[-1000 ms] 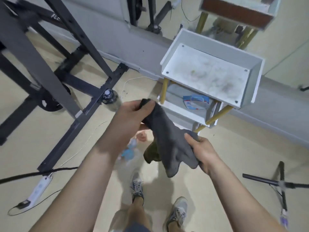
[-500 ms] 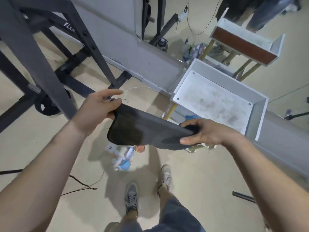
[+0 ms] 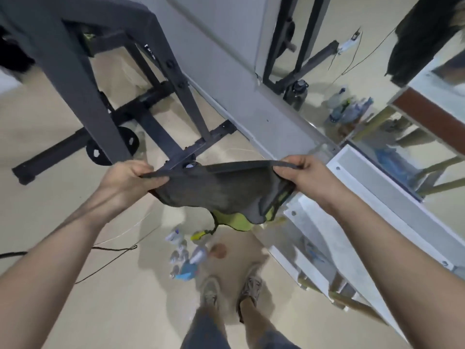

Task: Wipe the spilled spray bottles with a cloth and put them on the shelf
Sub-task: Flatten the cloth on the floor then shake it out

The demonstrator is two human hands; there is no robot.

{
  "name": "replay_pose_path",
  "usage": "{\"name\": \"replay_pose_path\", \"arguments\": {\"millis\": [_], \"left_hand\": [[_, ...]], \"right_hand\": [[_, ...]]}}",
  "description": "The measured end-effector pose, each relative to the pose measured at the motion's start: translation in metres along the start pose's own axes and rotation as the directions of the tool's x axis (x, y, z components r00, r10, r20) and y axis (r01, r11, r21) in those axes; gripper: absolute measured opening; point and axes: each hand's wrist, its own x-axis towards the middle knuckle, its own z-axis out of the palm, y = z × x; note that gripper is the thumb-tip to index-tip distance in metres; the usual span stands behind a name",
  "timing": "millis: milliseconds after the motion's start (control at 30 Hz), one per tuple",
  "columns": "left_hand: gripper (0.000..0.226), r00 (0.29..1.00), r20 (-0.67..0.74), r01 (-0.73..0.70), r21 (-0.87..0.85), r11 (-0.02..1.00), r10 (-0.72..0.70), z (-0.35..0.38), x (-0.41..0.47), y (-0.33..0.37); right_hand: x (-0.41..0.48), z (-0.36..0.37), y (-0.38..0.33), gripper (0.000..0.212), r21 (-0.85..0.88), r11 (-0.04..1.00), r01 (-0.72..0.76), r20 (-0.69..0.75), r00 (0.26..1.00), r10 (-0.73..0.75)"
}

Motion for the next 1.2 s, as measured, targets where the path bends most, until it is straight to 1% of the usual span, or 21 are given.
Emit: {"name": "replay_pose_path", "arguments": {"millis": [67, 133, 167, 233, 300, 333, 367, 433, 500, 567, 600, 667, 733, 767, 800, 867, 933, 1033, 1100, 1167, 1200], "left_hand": [[0.011, 0.987, 0.007, 0.152, -0.339, 0.929, -0.160, 0.012, 0.014, 0.007], [0.008, 0.973, -0.029, 0.192, -0.448, 0.873, -0.229, 0.033, 0.030, 0.019], [0.009, 0.975, -0.038, 0.175, -0.471, 0.865, -0.218, 0.046, 0.035, 0.026], [0.014, 0.996, 0.014, 0.087, -0.478, 0.874, -0.092, 0.078, 0.040, 0.041], [0.030, 0.981, 0.157, -0.044, -0.375, 0.926, 0.110, 0.115, 0.039, 0.054], [0.040, 0.965, 0.204, -0.110, -0.263, 0.959, 0.166, 0.133, 0.039, 0.058], [0.046, 0.963, 0.189, -0.171, -0.122, 0.978, 0.192, 0.152, 0.044, 0.057], [0.044, 0.978, 0.031, -0.208, 0.109, 0.972, 0.206, 0.177, 0.064, 0.054], [0.030, 0.973, -0.023, -0.225, 0.101, 0.969, 0.229, 0.191, 0.090, 0.050], [0.020, 0.959, 0.033, -0.283, 0.025, 0.959, 0.282, 0.205, 0.109, 0.046], [0.025, 0.959, 0.056, -0.274, -0.052, 0.960, 0.277, 0.210, 0.115, 0.047], [0.036, 0.975, 0.150, -0.124, -0.253, 0.959, 0.166, 0.217, 0.123, 0.052], [0.030, 0.951, 0.286, 0.043, -0.499, 0.865, 0.118, 0.226, 0.132, 0.054], [0.024, 0.938, 0.326, 0.104, -0.597, 0.796, 0.122, 0.230, 0.136, 0.053], [0.023, 0.924, 0.360, 0.167, -0.689, 0.705, 0.133, 0.233, 0.137, 0.054], [0.030, 0.908, 0.398, 0.274, -0.801, 0.533, 0.133, 0.241, 0.139, 0.055], [0.039, 0.920, 0.378, 0.289, -0.827, 0.482, 0.098, 0.247, 0.143, 0.053], [0.041, 0.954, 0.287, 0.186, -0.784, 0.592, 0.081, 0.258, 0.156, 0.044], [0.041, 0.951, 0.279, 0.107, -0.704, 0.702, 0.135, 0.269, 0.160, 0.045], [0.038, 0.917, 0.339, 0.041, -0.601, 0.798, 0.208, 0.288, 0.160, 0.050], [0.036, 0.885, 0.399, 0.017, -0.545, 0.838, 0.241, 0.301, 0.157, 0.053]], "right_hand": [[0.025, 0.001, -0.007, 0.017, 0.026, 0.999, -0.046, -0.082, 0.995, 0.048], [0.044, 0.016, -0.011, 0.022, 0.066, 0.995, -0.068, -0.134, 0.988, 0.077], [0.051, 0.027, -0.012, 0.026, 0.131, 0.987, -0.094, -0.118, 0.987, 0.109], [0.063, 0.053, -0.009, 0.029, 0.268, 0.946, -0.185, -0.026, 0.980, 0.199], [0.081, 0.072, -0.004, 0.019, 0.290, 0.927, -0.238, 0.018, 0.970, 0.244], [0.092, 0.075, 0.000, 0.015, 0.249, 0.937, -0.246, 0.023, 0.968, 0.248], [0.103, 0.075, 0.002, 0.018, 0.198, 0.949, -0.247, 0.031, 0.969, 0.246], [0.124, 0.063, 0.008, 0.013, 0.189, 0.947, -0.258, 0.119, 0.964, 0.239], [0.146, 0.044, 0.015, 0.017, 0.098, 0.964, -0.249, 0.250, 0.943, 0.218], [0.171, 0.020, 0.029, 0.012, -0.157, 0.978, -0.139, 0.287, 0.941, 0.180], [0.185, 0.007, 0.036, 0.018, -0.331, 0.943, -0.036, 0.301, 0.943, 0.141], [0.211, -0.015, 0.054, 0.065, -0.617, 0.771, 0.157, 0.413, 0.899, 0.147], [0.230, -0.030, 0.072, 0.108, -0.651, 0.741, 0.162, 0.545, 0.779, 0.309], [0.236, -0.033, 0.080, 0.112, -0.631, 0.766, 0.126, 0.594, 0.713, 0.372], [0.243, -0.036, 0.090, 0.106, -0.607, 0.790, 0.086, 0.617, 0.677, 0.401], [0.252, -0.038, 0.103, 0.072, -0.587, 0.809, 0.021, 0.596, 0.688, 0.414], [0.256, -0.041, 0.106, 0.046, -0.579, 0.815, 0.012, 0.559, 0.734, 0.386], [0.263, -0.047, 0.103, 0.043, -0.559, 0.829, -0.017, 0.511, 0.780, 0.361], [0.268, -0.054, 0.098, 0.047, -0.552, 0.831, -0.067, 0.527, 0.744, 0.410], [0.269, -0.057, 0.096, 0.033, -0.672, 0.739, 0.050, 0.535, 0.722, 0.438], [0.269, -0.057, 0.098, 0.024, -0.766, 0.618, 0.176, 0.531, 0.716, 0.454]]}}
